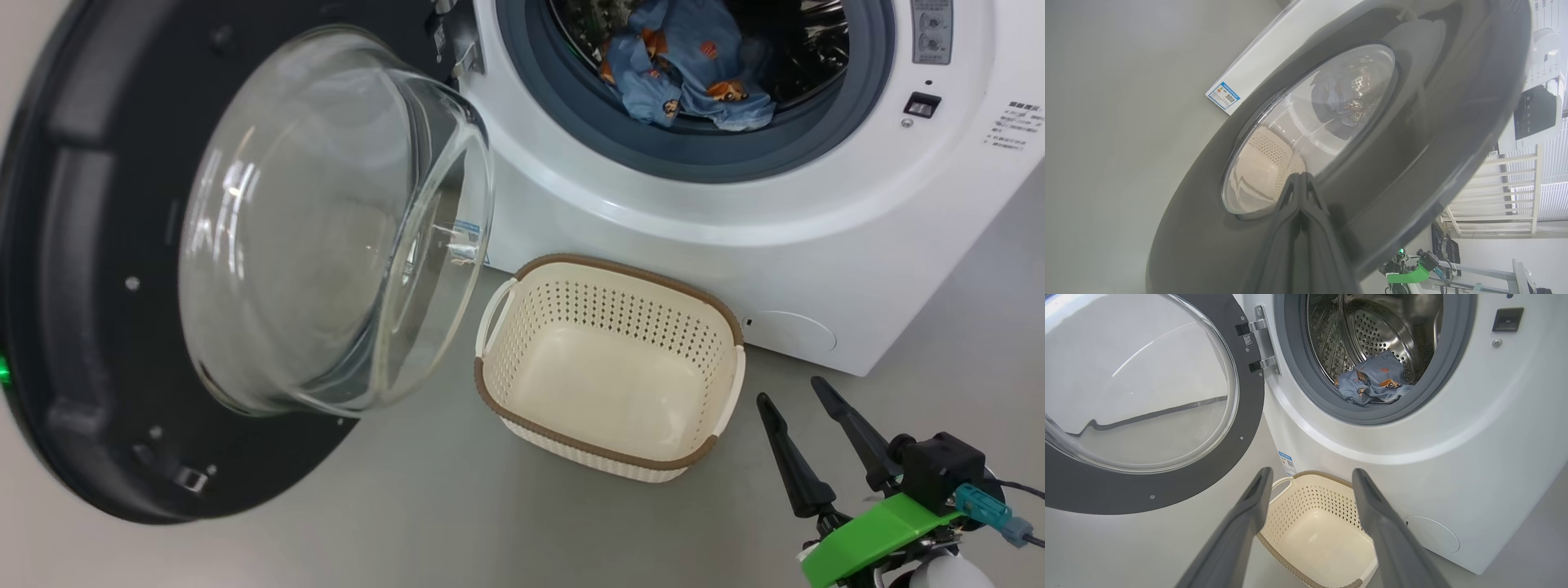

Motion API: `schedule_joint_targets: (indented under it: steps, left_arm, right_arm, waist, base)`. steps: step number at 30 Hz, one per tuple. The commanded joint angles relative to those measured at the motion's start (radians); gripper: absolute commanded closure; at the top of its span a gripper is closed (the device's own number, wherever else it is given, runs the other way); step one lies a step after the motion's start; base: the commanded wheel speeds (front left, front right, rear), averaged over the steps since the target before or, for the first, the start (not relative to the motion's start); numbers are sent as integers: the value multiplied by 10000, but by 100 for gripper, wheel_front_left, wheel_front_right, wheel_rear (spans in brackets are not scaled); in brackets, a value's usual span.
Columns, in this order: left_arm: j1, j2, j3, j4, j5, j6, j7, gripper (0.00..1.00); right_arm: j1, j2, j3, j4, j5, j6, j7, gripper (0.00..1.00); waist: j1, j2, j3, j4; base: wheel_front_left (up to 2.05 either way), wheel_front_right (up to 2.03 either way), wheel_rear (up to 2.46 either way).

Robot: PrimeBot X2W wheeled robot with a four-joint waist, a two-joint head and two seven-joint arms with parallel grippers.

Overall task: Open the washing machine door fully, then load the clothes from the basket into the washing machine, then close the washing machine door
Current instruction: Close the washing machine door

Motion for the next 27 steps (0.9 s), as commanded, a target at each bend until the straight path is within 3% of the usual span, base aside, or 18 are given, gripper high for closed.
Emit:
schedule_joint_targets:
  steps: [1, 17, 27]
  left_arm:
    - [-57, 400, 353, -644, -102, -40, 180, 100]
    - [686, -713, 201, -3632, -208, -40, 1039, 100]
    - [418, -1742, -266, -4393, 196, -40, 1063, 100]
  right_arm:
    - [158, -5, 156, -214, -64, 16, -49, 0]
    - [392, 242, -46, -241, -84, 16, -49, 0]
    - [489, 337, -96, -251, -82, 16, -49, 0]
  waist:
    - [0, 0, -103, -53]
    - [0, 0, -634, -775]
    - [0, 0, -766, -1442]
  base:
    - [0, 0, 0]
    - [0, 0, 0]
    - [0, 0, 0]
